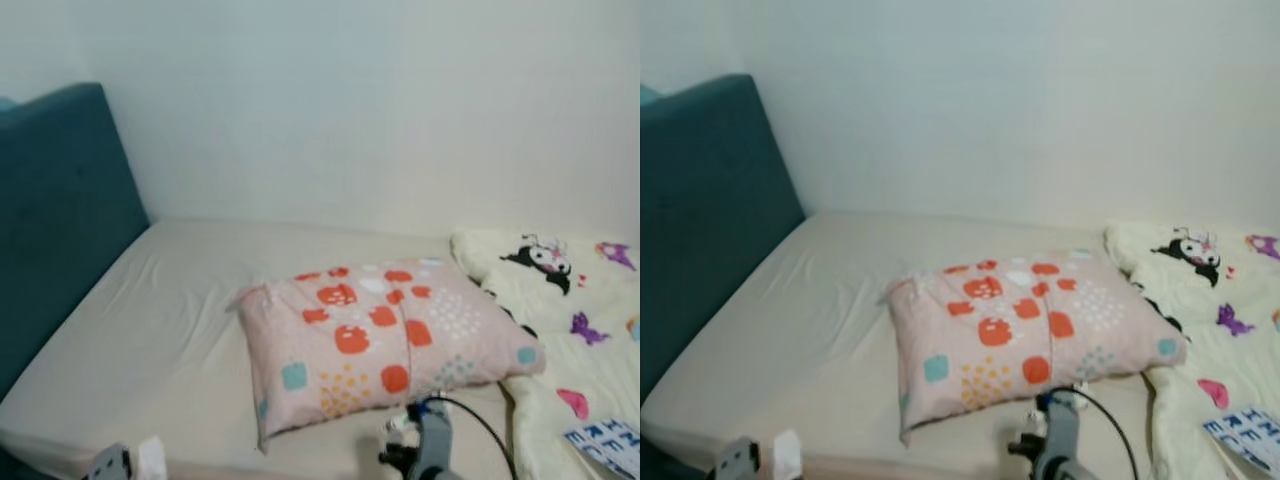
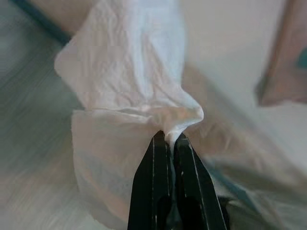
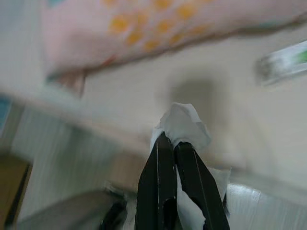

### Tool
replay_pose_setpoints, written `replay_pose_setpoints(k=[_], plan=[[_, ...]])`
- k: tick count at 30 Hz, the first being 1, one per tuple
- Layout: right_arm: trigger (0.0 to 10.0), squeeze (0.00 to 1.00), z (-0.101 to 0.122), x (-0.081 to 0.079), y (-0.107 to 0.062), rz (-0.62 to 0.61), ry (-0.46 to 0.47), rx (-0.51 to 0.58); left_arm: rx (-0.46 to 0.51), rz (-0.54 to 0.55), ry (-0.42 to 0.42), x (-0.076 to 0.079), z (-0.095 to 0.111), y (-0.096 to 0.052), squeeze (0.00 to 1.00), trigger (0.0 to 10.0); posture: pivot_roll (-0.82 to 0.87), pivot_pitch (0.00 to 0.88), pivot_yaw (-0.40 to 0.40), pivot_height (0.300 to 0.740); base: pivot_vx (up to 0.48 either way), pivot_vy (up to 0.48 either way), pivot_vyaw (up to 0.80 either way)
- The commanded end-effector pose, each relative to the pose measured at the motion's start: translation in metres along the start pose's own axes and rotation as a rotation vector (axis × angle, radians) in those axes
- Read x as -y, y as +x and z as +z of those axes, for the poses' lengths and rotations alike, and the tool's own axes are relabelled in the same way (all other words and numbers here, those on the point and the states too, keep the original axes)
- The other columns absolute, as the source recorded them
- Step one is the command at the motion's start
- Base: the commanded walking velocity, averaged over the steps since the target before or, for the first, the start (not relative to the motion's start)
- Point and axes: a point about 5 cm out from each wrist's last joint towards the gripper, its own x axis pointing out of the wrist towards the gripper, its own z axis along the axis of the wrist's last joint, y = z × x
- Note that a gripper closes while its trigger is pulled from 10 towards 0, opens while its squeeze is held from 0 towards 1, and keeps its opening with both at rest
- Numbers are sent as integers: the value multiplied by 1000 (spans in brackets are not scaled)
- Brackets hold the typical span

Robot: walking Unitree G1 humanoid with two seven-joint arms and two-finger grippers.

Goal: Clean up the room

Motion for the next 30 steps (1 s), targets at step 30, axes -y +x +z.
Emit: replay_pose_setpoints(k=[30], plan=[[10000,0,-24,-8,-2,35,-89,-126,-124,-58,249,29,-16,6,0,10000,3,0,-27,740,0,0,731]])
